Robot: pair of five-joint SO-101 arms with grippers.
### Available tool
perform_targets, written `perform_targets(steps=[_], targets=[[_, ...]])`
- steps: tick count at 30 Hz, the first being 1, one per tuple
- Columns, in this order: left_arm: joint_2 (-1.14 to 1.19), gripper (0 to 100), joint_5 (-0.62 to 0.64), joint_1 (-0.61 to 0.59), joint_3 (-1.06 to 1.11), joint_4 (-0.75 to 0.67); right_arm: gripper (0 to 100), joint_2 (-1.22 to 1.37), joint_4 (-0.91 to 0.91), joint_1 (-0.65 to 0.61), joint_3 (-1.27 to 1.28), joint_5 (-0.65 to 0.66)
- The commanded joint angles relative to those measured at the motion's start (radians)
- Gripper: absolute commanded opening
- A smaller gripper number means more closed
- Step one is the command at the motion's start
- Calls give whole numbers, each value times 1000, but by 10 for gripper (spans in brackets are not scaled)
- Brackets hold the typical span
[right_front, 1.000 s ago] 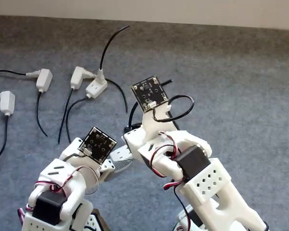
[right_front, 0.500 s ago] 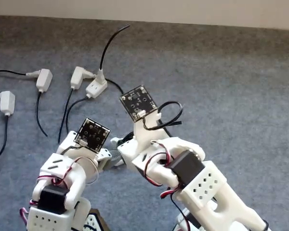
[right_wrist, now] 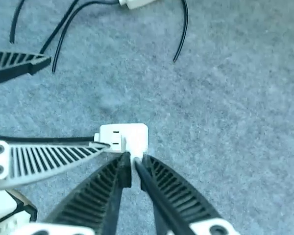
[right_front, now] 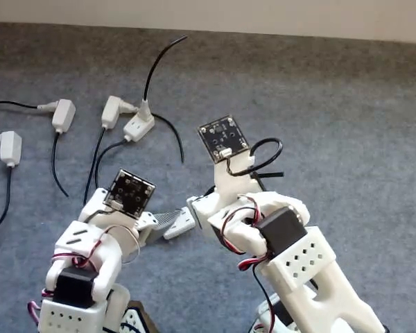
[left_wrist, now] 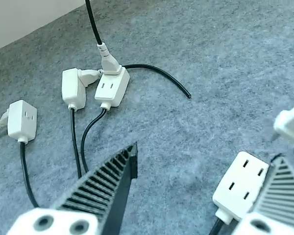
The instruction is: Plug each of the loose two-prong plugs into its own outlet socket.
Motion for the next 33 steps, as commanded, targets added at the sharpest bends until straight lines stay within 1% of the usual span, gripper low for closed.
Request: perform_targets(steps=[1,3,4,8,10,13,15,19,26,30,32,33], targets=[[-1,379,8,-163,-42,-55,6,2,1,13,-44,11],[2,379,11,-265,-67,-92,6,13,-12,13,-33,12],[2,379,12,-291,-73,-104,6,25,-18,12,-30,12],[51,379,12,-309,-127,-106,6,136,-53,13,-33,12],[147,379,14,-329,-205,-104,6,209,-67,13,-33,12],[380,379,14,-374,-409,-100,6,288,-97,13,-50,12],[581,379,14,-414,-585,-52,6,309,-93,13,-91,11],[1017,380,6,-521,-1010,81,6,317,-79,12,-182,6],[1730,380,5,-711,-1874,453,6,323,-70,12,-213,6],[2049,380,-17,-803,-2335,652,6,323,-134,13,-131,6],[2166,380,-28,-829,-2511,712,6,323,-168,15,-102,6],[2213,380,-28,-842,-2568,718,6,323,-177,15,-93,6]])
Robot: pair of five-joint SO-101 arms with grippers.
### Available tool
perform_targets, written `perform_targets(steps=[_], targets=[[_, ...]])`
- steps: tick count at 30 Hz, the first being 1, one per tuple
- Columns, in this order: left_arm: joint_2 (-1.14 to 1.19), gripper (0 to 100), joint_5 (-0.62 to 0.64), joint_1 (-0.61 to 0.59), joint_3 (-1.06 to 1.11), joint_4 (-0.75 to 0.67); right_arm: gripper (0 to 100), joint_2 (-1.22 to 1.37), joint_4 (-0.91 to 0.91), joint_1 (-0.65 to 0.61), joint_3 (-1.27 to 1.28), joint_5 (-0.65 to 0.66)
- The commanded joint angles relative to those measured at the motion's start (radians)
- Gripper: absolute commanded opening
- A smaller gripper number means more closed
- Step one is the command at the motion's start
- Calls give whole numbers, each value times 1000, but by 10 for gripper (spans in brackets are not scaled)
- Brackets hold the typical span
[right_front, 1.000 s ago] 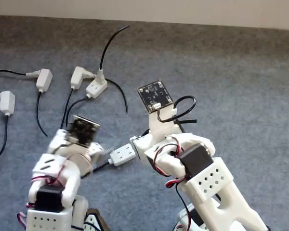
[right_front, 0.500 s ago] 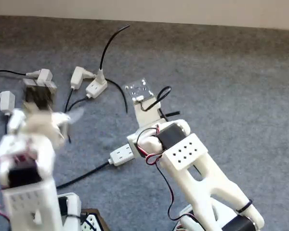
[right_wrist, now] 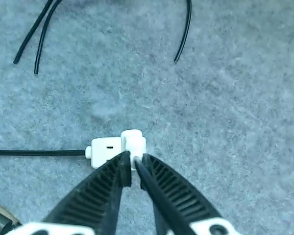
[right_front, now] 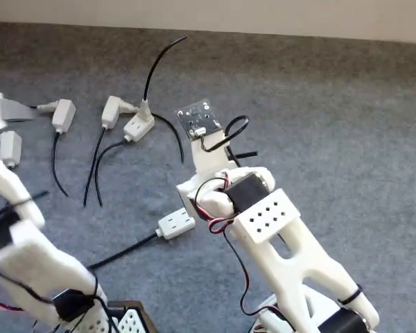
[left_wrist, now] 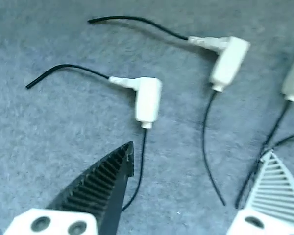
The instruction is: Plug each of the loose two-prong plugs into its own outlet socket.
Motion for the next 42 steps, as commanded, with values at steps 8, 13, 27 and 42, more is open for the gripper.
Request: perform_targets(steps=[8,13,27,42], targets=[[309,380,-17,-88,-509,101,6,93,-13,10,5,3],[309,380,-17,-88,-515,101,6,128,22,12,-22,3],[311,380,-17,-87,-510,101,6,137,-18,12,-50,5],[311,380,-38,-90,-510,101,6,139,-27,-35,-44,5]])
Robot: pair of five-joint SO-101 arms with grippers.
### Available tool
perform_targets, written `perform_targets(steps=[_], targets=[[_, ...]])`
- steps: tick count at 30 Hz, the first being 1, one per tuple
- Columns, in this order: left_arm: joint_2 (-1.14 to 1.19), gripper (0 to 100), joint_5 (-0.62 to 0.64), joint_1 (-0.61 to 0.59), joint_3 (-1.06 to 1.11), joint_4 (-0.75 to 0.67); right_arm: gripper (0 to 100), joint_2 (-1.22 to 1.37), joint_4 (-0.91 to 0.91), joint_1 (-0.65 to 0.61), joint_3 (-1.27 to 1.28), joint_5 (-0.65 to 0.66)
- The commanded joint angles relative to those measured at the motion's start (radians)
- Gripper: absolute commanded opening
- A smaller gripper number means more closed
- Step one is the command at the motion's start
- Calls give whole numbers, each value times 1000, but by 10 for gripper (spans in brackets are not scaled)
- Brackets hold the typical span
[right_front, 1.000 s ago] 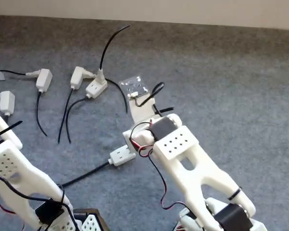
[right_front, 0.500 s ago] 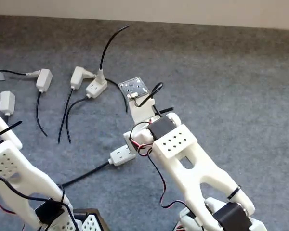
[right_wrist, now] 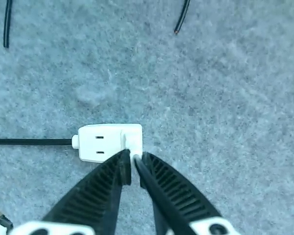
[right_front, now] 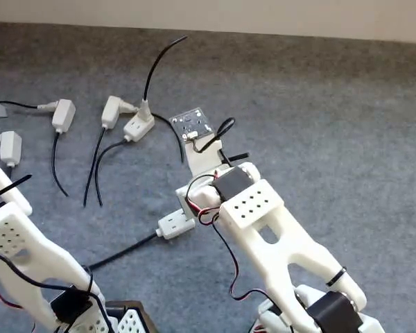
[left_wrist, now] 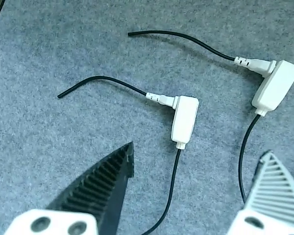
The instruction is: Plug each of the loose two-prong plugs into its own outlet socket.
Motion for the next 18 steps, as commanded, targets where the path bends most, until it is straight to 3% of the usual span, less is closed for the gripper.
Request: perform_targets(steps=[1,18], targets=[[-7,380,-6,-4,-36,9,6,-2,-7,-22,-50,5],[-7,380,-8,-19,-39,9,6,74,53,25,-50,34]])
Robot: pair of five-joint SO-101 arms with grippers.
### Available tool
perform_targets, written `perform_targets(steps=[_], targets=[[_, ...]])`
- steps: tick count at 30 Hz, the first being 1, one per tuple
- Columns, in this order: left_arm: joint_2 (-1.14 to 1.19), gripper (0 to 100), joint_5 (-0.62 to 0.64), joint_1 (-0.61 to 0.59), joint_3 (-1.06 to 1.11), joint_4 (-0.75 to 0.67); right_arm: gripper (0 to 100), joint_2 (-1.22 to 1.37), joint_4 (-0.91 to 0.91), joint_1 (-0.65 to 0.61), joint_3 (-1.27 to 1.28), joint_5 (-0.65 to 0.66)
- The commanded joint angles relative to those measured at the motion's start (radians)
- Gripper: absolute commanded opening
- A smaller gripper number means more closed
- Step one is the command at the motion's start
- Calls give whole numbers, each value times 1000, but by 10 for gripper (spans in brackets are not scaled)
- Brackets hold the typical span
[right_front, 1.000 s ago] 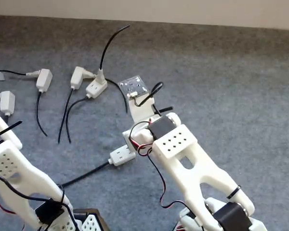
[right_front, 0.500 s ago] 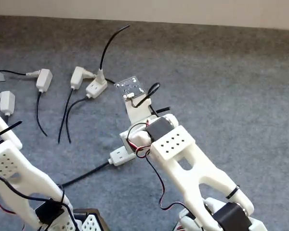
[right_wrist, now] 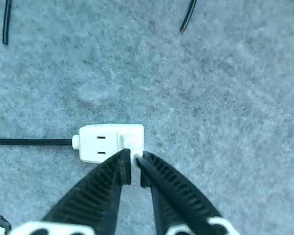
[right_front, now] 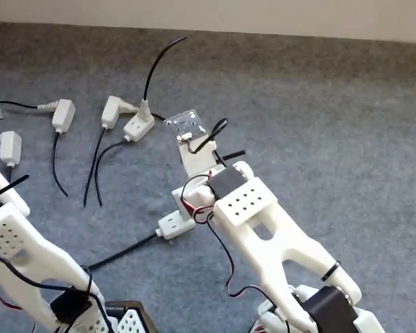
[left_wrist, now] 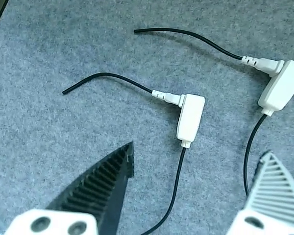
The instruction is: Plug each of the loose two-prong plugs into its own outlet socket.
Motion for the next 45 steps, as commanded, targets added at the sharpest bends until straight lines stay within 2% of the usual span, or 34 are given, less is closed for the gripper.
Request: perform_targets(steps=[1,13,24,33,40,42,45], targets=[[-7,380,-8,-1,-38,8,6,-7,61,36,-47,49],[-5,381,-8,2,-35,8,5,-1,90,48,-73,84],[-5,382,-6,1,-36,8,5,2,-24,-143,65,60],[-5,380,-8,1,-35,8,5,79,-143,-108,217,60],[-5,380,-8,-1,-33,8,12,142,-113,-107,153,60],[-5,380,-14,-1,-33,8,50,142,-64,-107,110,60],[-5,380,-46,-1,-31,9,203,142,-10,-93,65,58]])
